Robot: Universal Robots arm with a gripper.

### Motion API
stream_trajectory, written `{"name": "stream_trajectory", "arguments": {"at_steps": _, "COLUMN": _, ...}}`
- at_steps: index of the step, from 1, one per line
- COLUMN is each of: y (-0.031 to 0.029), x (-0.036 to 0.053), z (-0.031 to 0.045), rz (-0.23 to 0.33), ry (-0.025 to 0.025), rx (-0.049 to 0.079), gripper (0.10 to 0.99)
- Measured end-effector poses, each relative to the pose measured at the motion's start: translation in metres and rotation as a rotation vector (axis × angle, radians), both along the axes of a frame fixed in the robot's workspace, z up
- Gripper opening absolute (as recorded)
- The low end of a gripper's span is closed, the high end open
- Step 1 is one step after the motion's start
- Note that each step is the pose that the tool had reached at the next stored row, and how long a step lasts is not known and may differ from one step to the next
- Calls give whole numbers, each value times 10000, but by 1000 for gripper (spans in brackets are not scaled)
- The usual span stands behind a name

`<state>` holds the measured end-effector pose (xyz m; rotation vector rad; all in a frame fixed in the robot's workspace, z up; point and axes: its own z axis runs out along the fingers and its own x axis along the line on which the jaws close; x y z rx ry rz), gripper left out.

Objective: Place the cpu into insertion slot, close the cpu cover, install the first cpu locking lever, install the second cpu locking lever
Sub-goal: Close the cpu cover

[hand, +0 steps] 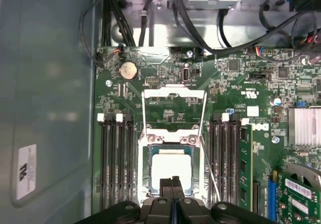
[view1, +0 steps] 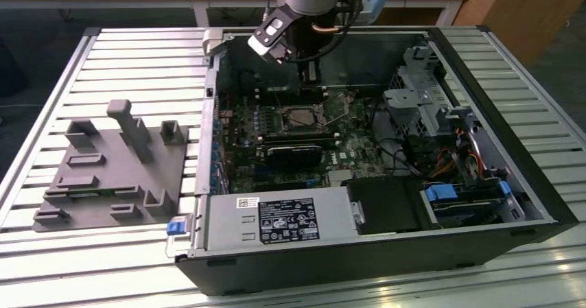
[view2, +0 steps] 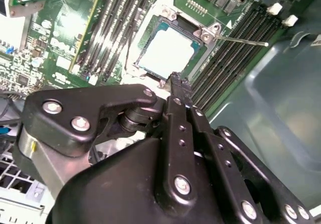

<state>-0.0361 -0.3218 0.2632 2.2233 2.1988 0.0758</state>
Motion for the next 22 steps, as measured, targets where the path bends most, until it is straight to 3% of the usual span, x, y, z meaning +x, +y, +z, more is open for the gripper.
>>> {"name": "stream_trajectory", "arguments": {"at_steps": 5, "y": -32, "x": 26, "z": -1, "rz": -2, "ry": 0, "rx": 1, "gripper": 106}}
{"name": "stream_trajectory", "arguments": {"at_steps": 11, "y": -33, "x": 206, "z": -8, "rz": 16, "ry": 3, "rx": 3, "gripper": 106}}
{"name": "stream_trajectory", "arguments": {"at_steps": 17, "y": -33, "x": 305, "z": -21, "rz": 380, "ry": 6, "rx": 2, "gripper": 106}}
{"name": "stream_trajectory", "arguments": {"at_steps": 22, "y": -33, "x": 467, "z": -29, "rz": 380, "ry": 25, "rx": -2, "gripper": 106}}
